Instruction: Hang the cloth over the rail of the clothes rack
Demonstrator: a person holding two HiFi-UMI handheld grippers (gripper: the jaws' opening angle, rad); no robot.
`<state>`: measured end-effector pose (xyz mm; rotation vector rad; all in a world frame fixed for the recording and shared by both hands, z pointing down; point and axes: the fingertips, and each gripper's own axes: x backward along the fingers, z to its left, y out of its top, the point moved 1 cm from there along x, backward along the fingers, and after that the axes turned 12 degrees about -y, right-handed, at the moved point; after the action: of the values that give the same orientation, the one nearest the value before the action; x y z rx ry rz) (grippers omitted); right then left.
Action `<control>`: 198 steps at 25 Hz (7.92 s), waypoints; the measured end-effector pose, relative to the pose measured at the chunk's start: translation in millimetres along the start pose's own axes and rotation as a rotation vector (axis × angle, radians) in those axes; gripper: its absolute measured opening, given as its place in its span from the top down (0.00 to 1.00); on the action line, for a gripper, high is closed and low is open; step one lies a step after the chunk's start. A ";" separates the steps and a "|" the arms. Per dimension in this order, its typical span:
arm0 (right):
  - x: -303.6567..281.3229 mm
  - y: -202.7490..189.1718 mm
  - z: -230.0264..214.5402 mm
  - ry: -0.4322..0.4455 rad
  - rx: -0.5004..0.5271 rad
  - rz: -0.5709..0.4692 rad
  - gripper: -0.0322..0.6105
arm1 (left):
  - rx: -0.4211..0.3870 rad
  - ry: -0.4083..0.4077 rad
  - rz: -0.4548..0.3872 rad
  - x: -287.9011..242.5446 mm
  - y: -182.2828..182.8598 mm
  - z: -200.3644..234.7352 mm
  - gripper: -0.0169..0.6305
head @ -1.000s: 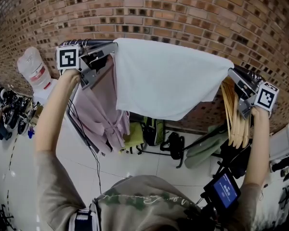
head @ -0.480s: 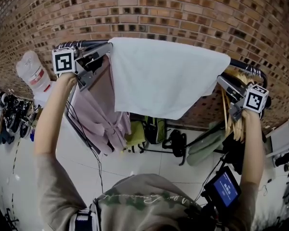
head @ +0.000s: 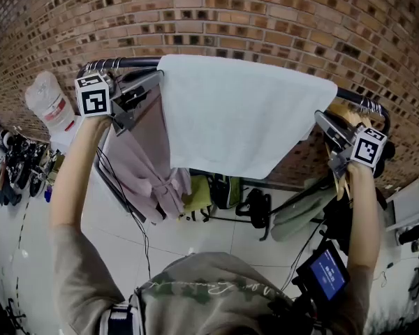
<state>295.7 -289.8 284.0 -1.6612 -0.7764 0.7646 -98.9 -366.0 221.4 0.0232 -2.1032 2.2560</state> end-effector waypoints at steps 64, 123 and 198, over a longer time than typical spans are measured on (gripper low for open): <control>13.5 43.2 15.7 0.043 0.001 -0.132 0.92 | 0.109 -0.063 -0.055 -5.9 -12.1 -6.1 0.94; 5.1 3.1 16.5 0.043 0.076 -0.044 0.92 | 0.081 -0.112 0.023 -10.0 -59.1 -15.2 0.95; 29.5 -23.7 129.1 0.020 0.214 -0.219 0.92 | 0.046 -0.228 0.007 -5.4 -102.7 -114.6 0.97</control>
<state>205.8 -189.8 279.0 -1.3653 -0.8177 0.6514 -84.9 -244.8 315.4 0.2896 -2.1561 2.4086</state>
